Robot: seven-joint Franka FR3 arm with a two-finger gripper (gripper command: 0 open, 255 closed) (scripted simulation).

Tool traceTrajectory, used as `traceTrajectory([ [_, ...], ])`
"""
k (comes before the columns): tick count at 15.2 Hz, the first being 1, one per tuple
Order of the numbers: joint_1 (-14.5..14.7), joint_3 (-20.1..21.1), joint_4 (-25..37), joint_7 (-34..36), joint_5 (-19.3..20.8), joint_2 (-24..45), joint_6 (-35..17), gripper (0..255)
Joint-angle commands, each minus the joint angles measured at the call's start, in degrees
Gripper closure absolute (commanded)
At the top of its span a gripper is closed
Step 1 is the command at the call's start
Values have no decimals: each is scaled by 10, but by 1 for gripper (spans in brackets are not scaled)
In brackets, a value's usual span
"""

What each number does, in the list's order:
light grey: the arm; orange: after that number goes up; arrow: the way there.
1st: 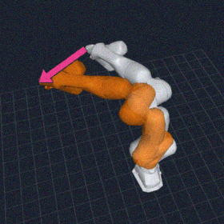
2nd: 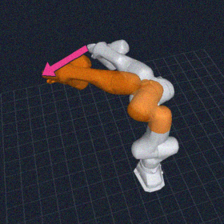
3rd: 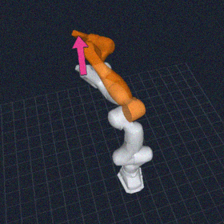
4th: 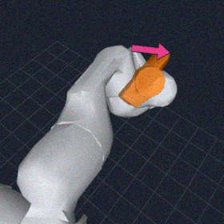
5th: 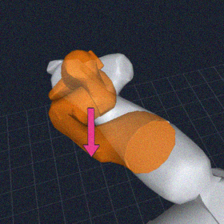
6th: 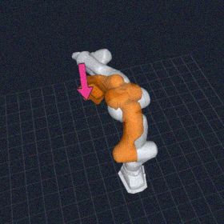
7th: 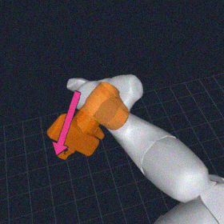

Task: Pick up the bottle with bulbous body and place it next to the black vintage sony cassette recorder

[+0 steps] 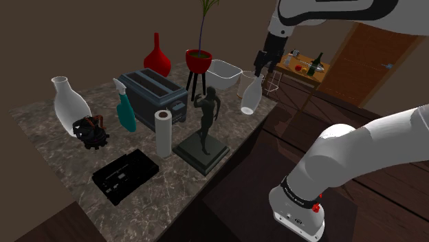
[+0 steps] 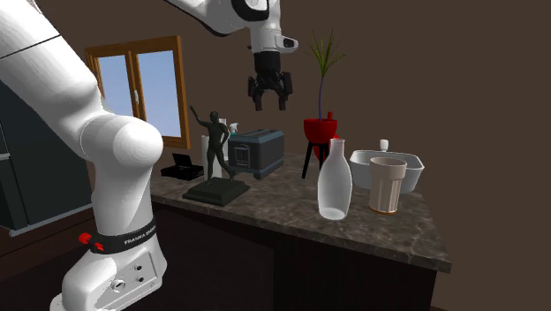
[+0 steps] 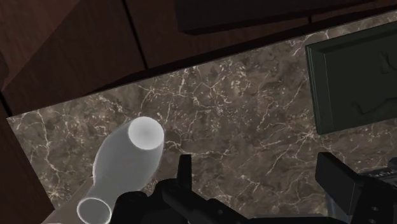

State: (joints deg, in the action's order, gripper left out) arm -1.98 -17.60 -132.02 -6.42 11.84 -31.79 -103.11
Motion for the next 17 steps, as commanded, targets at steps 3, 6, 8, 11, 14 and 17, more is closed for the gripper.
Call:
traceTrajectory([
  [3,-2,-50,28,-51,-3,67,-49,0],
  [6,-2,-87,57,-93,-17,122,-78,0],
  [8,-1,-111,80,-124,-33,162,-96,0],
  [11,-2,-144,120,-175,-68,227,-118,0],
  [14,-9,-172,168,-231,-117,298,-133,0],
  [17,-17,-180,188,-259,-145,337,-143,0],
])
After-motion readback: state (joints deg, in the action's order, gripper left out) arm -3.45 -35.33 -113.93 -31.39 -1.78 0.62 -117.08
